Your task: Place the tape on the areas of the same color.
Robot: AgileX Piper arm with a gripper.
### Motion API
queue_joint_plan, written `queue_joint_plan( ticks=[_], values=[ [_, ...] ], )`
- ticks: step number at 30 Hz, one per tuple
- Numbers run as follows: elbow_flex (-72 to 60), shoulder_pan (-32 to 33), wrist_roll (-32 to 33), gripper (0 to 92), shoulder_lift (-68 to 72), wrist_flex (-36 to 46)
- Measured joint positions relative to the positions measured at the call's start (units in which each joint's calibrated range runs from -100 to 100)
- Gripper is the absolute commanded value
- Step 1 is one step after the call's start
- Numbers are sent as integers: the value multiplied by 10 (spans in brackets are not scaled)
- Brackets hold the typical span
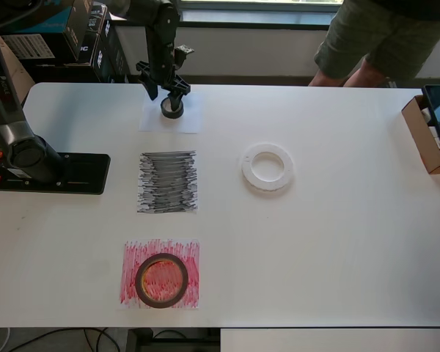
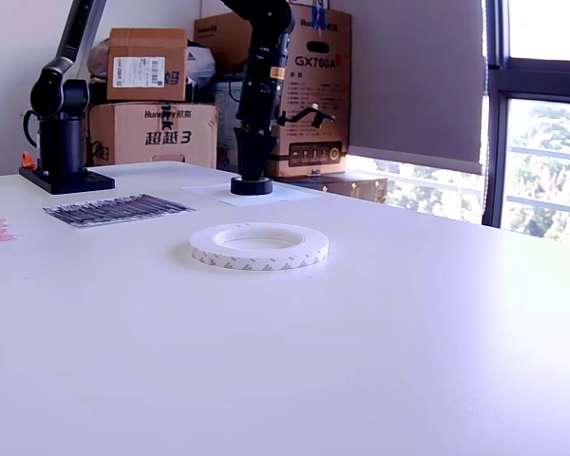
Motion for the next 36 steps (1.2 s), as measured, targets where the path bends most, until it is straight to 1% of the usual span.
queue_joint_plan(
  ticks=[9, 11, 13, 15, 23, 24, 28, 32, 36],
  values=[
    [0, 0, 0, 824, 0, 1],
    [0, 0, 0, 799, 3, 1],
    [0, 0, 0, 737, 10, 1],
    [0, 0, 0, 646, 13, 1],
    [0, 0, -1, 197, 23, 1],
    [0, 0, -1, 154, 23, 1],
    [0, 0, 2, 100, 23, -2],
    [0, -4, 21, 26, 23, -19],
    [-3, -8, 44, 18, 16, -50]
  ],
)
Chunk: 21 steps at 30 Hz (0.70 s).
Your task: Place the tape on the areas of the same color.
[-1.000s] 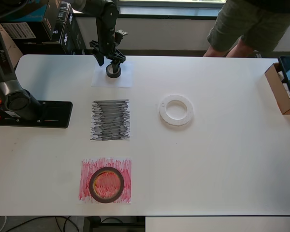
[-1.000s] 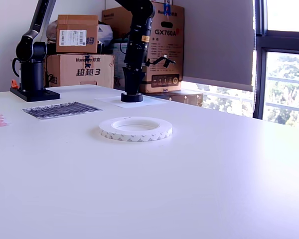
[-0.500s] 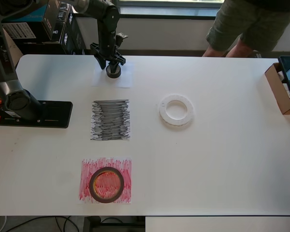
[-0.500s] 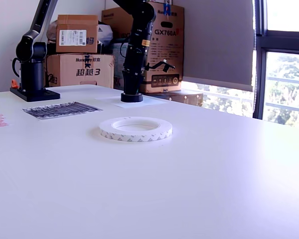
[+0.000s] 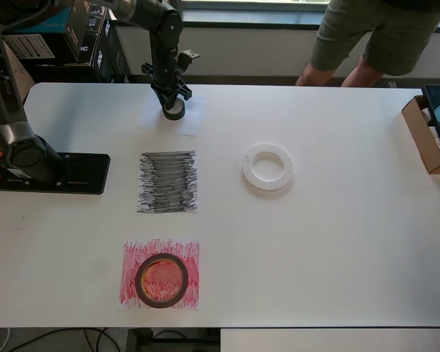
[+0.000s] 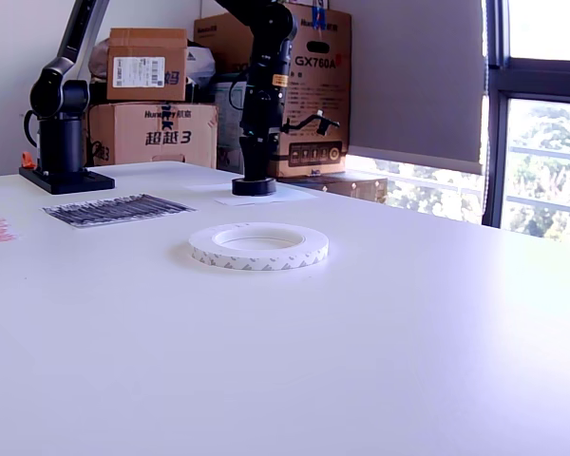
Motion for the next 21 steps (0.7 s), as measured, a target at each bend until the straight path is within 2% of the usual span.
queue_joint_plan(
  ticks=[4, 13, 21],
  values=[
    [-8, 0, 7, 16, -35, -2],
    [-36, 6, -11, 16, -182, 112],
    [-49, -45, -94, 14, -289, 230]
  ],
)
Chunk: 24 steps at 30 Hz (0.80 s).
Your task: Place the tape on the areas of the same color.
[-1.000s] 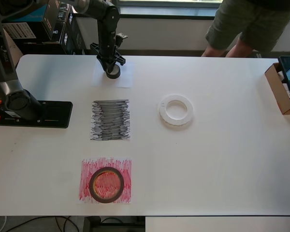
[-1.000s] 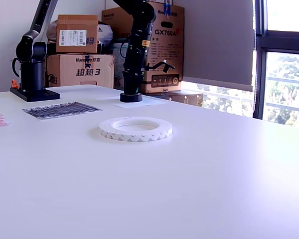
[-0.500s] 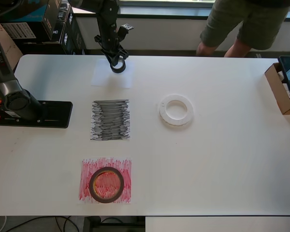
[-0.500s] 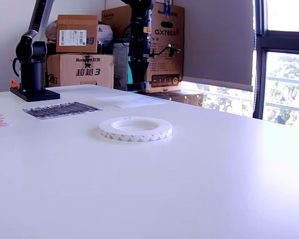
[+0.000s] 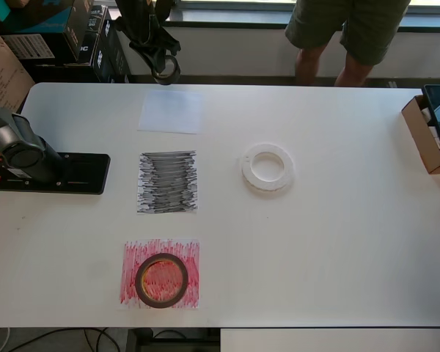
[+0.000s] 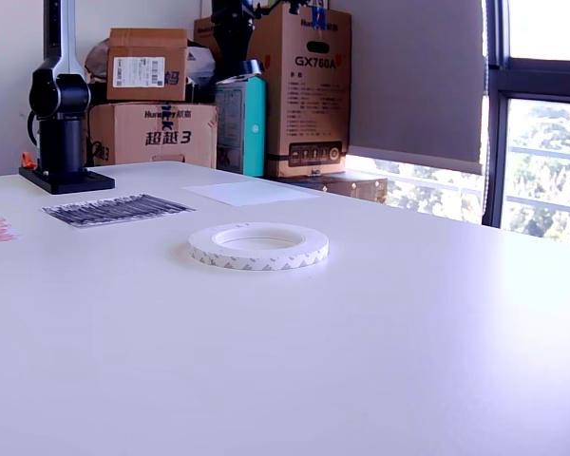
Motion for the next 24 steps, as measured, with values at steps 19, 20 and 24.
queue_joint_plan(
  ticks=[19, 20, 24],
  values=[
    [210, -274, -185, 16, -18, -139],
    [218, -281, -185, 16, -18, -163],
    [234, -303, -185, 16, -16, -236]
  ],
)
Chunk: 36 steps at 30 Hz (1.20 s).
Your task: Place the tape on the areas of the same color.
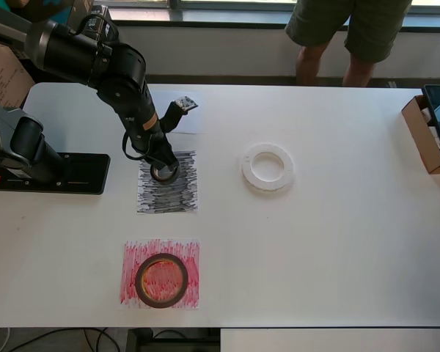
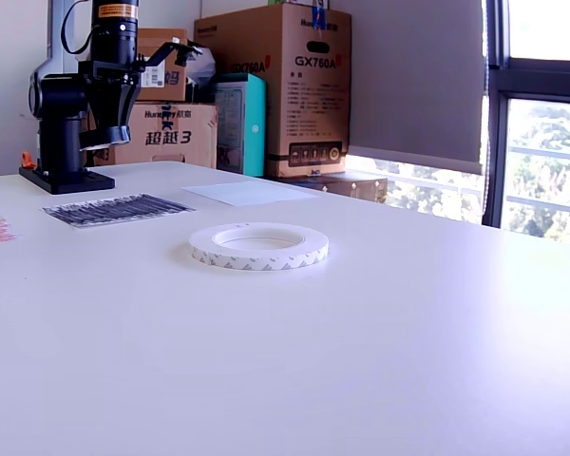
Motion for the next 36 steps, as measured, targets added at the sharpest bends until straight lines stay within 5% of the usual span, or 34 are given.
queue_joint_plan(
  ticks=[7, 24, 28, 36],
  values=[
    [0, -6, 0, 16, 55, -80],
    [68, 45, 9, 68, 119, -127],
    [68, 44, 9, 223, 119, -130],
    [68, 40, 9, 677, 119, -130]
  ],
)
